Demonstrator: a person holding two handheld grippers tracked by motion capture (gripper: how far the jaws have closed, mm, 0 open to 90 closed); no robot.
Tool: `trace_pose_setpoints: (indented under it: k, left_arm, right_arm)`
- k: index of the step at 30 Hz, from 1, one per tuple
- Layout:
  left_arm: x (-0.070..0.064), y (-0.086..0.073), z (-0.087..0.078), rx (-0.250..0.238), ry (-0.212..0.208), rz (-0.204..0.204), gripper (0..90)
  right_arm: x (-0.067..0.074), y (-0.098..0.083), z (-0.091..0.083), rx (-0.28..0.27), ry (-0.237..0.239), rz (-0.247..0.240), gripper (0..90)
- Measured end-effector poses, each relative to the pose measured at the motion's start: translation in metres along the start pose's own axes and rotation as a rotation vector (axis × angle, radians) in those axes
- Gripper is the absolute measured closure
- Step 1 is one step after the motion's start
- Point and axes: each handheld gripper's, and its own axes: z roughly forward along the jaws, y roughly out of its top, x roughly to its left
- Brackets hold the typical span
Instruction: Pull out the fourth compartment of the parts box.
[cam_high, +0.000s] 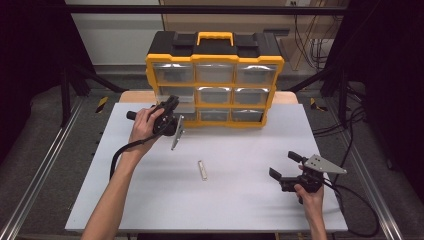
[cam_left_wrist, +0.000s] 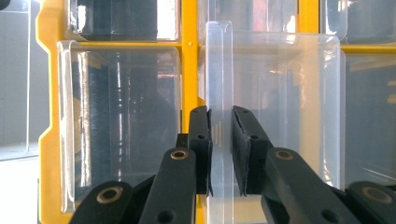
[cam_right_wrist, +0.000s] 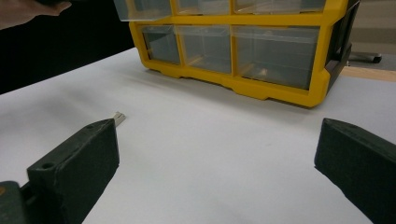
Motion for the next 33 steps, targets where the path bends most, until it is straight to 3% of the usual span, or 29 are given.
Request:
trace_pose_setpoints:
  k: [33]
  left_arm:
    - [-0.005, 0.005, -0.023, -0.017, 0.026, 0.0, 78.6]
  right_arm:
    - [0.0, 0.0, 0.0, 0.002, 0.0, 0.004, 0.5]
